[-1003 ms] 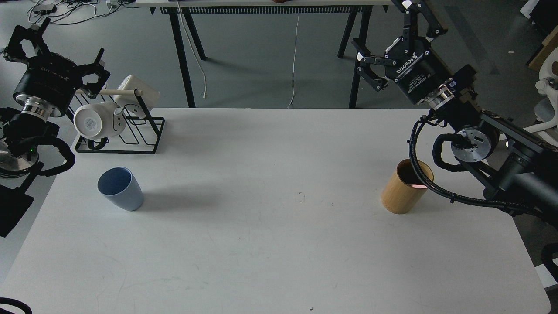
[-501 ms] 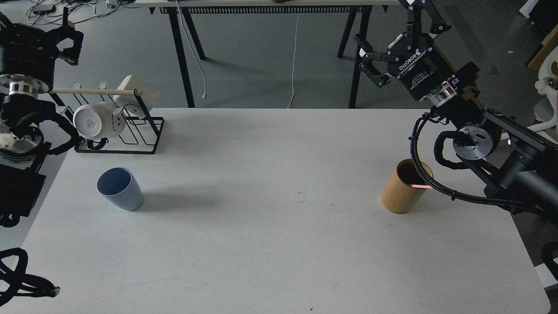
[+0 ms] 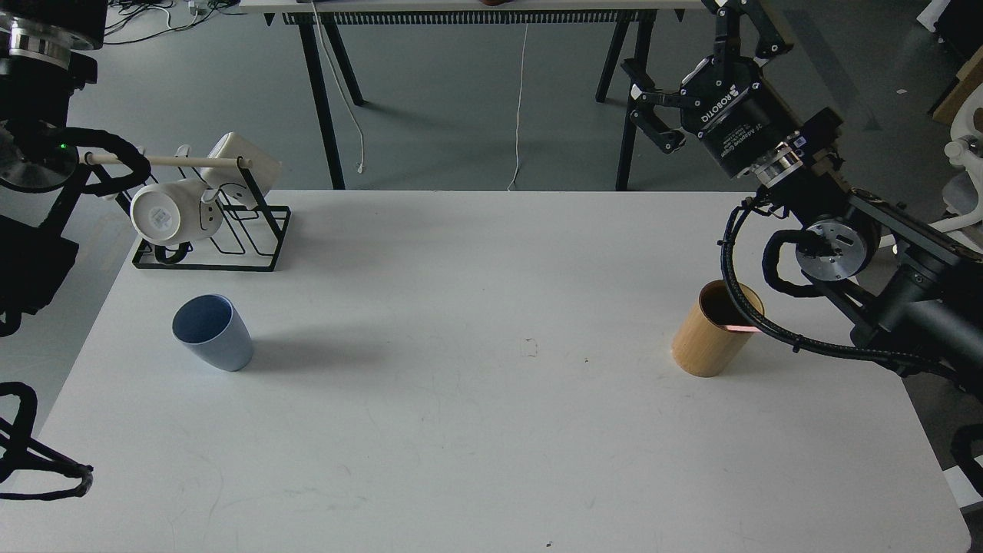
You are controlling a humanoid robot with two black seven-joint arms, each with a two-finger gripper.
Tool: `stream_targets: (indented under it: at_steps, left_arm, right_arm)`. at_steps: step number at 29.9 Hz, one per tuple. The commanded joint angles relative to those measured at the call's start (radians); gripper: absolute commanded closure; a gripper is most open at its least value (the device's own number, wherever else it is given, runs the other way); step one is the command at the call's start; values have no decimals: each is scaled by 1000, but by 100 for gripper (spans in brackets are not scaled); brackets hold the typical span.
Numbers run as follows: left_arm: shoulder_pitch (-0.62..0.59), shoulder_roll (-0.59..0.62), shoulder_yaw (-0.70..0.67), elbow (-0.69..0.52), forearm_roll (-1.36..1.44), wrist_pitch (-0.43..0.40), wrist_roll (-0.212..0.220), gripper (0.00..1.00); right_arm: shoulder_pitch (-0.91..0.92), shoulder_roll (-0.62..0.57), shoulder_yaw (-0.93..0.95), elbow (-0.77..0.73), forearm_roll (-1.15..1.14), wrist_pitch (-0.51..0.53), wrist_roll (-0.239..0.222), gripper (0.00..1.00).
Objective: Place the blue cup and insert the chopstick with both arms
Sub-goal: 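Move the left gripper down toward the light blue cup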
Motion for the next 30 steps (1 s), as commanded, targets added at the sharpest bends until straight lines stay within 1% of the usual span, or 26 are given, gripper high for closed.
stream_targets:
  at_steps: [1, 2, 3, 4, 8, 9, 11, 12, 15, 18, 20, 22, 25, 27, 30]
  left_arm:
    - [-144, 42, 264, -20, 83, 0, -30, 0]
    - [-178, 60, 338, -37, 117, 0, -65, 0]
    - [-213, 80, 413, -63, 164, 0, -123, 0]
    - [-252, 94, 476, -83, 210, 0, -140, 0]
    - [-405, 172, 752, -156, 469, 0, -140, 0]
    - [-437, 206, 811, -193, 525, 0, -140, 0]
    - [-476, 283, 886, -277, 595, 0, -140, 0]
    - [-485, 326, 912, -314, 623, 19, -140, 0]
    - [-513, 444, 972, -405, 772, 33, -140, 0]
    - [-516, 534, 986, -452, 918, 30, -140, 0]
    - [-517, 616, 1023, -502, 1057, 24, -140, 0]
    - [-516, 674, 1061, -525, 1198, 22, -140, 0]
    - [-493, 696, 1104, -514, 1390, 22, -140, 0]
    - [-447, 694, 1113, -491, 1508, 31, -140, 0]
    - [-370, 679, 1112, -398, 1620, 39, -140, 0]
  right_arm:
    - [-3, -8, 0, -1, 0, 0, 0, 1]
    - [-3, -10, 2, -3, 0, 0, 0, 1]
    - [-3, -10, 5, -4, 0, 0, 0, 1]
    - [-3, -10, 9, -7, 0, 0, 0, 1]
    - [-5, -8, 31, -10, 0, 0, 0, 1]
    - [-5, -7, 33, -12, 0, 0, 0, 1]
    - [-6, -2, 36, -12, 0, 0, 0, 1]
    - [-6, 0, 34, -12, 0, 0, 0, 1]
    - [-6, 4, 36, -13, 0, 0, 0, 1]
    - [-8, 4, 36, -13, 0, 0, 0, 1]
    - [-9, 4, 36, -15, 0, 0, 0, 1]
    - [-9, 4, 36, -18, 0, 0, 0, 1]
    - [-11, 4, 34, -29, 0, 0, 0, 1]
    - [-17, 4, 34, -32, 0, 0, 0, 1]
    - [-18, 4, 34, -32, 0, 0, 0, 1]
